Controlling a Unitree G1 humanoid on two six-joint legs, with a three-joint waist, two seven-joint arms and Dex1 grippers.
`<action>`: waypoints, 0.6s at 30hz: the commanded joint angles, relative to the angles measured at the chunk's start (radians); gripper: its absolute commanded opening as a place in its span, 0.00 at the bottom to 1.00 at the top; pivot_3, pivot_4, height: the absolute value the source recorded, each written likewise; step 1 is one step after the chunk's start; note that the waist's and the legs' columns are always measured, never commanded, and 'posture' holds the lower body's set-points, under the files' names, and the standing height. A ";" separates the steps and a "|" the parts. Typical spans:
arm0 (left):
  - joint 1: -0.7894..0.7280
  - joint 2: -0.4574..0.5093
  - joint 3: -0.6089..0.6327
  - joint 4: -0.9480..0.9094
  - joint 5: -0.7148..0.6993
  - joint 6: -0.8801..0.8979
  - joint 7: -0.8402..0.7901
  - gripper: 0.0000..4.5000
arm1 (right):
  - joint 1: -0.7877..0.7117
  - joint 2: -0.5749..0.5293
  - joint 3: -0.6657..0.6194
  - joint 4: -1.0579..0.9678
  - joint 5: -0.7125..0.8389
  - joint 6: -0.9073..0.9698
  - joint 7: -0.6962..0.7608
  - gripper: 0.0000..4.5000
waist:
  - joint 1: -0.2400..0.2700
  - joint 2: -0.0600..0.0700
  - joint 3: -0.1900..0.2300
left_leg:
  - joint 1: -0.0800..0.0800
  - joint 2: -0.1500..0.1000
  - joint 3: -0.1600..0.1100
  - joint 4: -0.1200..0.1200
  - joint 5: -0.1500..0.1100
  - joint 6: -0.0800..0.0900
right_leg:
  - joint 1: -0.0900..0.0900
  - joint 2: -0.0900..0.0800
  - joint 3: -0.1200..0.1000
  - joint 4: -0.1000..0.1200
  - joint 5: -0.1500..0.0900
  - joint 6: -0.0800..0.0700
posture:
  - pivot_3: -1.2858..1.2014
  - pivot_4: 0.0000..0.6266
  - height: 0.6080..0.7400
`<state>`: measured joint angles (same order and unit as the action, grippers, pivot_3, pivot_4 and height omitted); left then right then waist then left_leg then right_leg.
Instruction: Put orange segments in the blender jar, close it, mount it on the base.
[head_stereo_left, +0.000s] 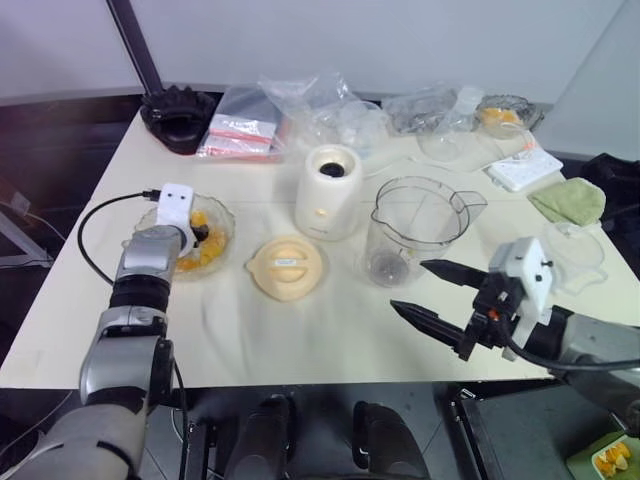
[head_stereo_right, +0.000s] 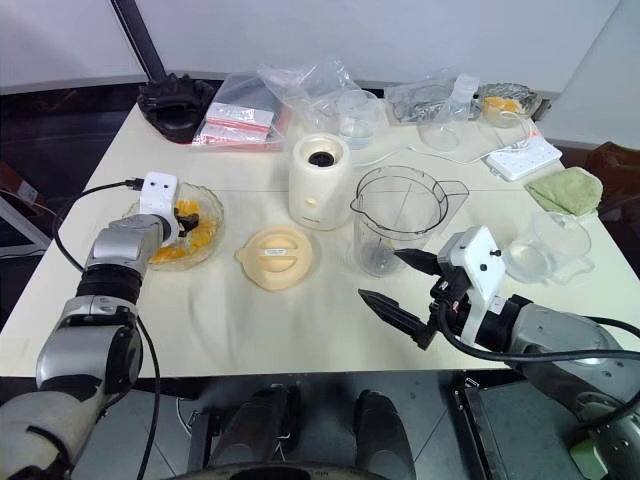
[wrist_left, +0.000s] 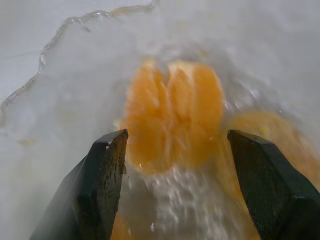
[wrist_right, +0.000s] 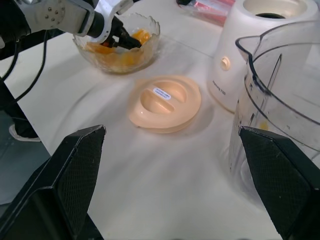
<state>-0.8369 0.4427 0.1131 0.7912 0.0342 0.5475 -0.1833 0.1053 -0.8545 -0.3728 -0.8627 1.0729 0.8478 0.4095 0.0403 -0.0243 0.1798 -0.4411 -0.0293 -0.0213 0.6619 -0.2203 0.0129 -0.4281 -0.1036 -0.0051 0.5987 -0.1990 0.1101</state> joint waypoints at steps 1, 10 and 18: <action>-0.048 -0.021 0.033 0.086 -0.013 -0.097 0.066 0.74 | 0.002 -0.044 -0.058 -0.036 0.040 0.003 0.002 1.00 | 0.000 0.000 0.000 | 0.000 0.000 0.000 0.000 0.000 0.000 | 0.000 0.000 0.000 0.000 0.000 0.000 | 0.52 0.24 1.00; -0.126 -0.042 0.043 0.329 -0.026 -0.263 0.129 0.74 | 0.011 -0.097 -0.098 -0.040 0.090 -0.001 -0.013 1.00 | 0.001 0.000 0.000 | 0.000 0.000 0.001 0.000 0.000 0.000 | 0.000 0.000 0.000 -0.001 0.002 0.001 | 0.52 0.24 1.00; -0.149 -0.044 0.044 0.404 -0.029 -0.318 0.127 0.56 | 0.020 -0.102 -0.104 -0.042 0.078 -0.007 -0.020 1.00 | 0.001 0.000 -0.001 | 0.000 0.000 0.001 0.000 0.000 -0.001 | 0.000 -0.001 0.000 -0.001 0.002 0.001 | 0.52 0.24 1.00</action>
<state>-0.9631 0.3995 0.1529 1.1889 0.0094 0.2453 -0.0580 0.1214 -0.9433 -0.4531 -0.8783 1.1515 0.8597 0.3901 0.0412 -0.0247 0.1790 -0.4411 -0.0293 -0.0199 0.6620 -0.2206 0.0124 -0.4276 -0.1043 -0.0050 0.5971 -0.1967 0.1110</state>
